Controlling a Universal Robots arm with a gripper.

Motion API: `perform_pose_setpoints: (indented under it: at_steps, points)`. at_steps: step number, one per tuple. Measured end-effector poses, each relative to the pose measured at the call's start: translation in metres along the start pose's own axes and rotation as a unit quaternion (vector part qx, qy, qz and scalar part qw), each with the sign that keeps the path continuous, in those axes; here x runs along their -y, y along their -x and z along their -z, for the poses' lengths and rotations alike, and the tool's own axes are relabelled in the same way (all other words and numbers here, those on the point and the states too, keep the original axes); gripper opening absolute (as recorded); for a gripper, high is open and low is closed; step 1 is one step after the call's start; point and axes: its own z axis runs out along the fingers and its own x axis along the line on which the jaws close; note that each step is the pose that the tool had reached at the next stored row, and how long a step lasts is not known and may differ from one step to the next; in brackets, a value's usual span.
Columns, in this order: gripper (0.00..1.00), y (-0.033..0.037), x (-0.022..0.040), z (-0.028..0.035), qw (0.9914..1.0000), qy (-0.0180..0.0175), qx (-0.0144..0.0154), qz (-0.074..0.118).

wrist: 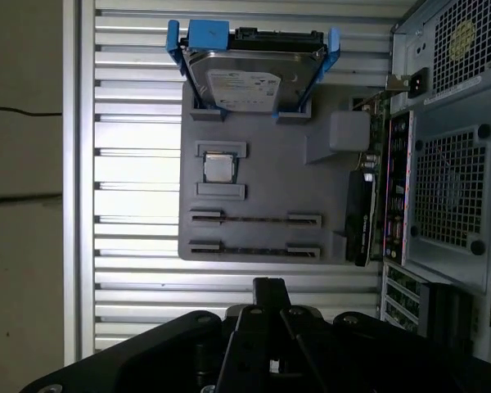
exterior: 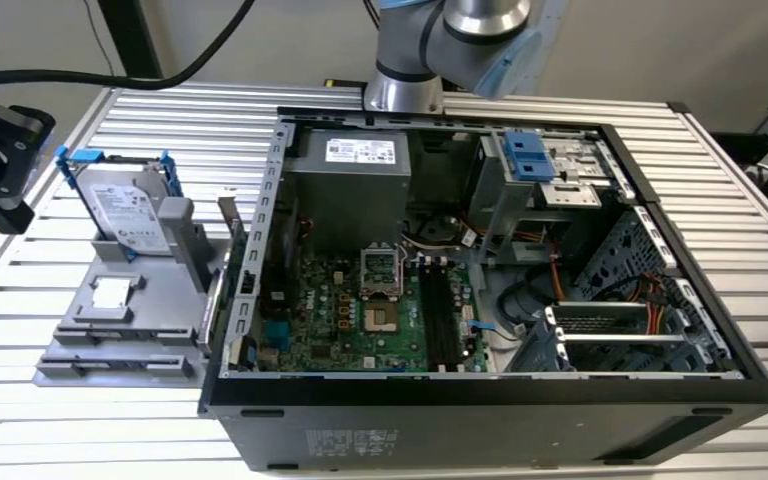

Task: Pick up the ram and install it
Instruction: 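Pick up the ram and move it above insertion slot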

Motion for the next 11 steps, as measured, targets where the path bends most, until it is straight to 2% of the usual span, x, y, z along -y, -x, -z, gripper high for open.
perform_pose_setpoints:
  at_steps: [6,11]
  points:
    - [0.00,-0.0001,0.0000,0.0000,1.00000,0.0001,-0.0001,0.002]
    - [0.00,-0.0001,0.0000,0.0000,0.99975,0.0005,-0.0011,0.022]
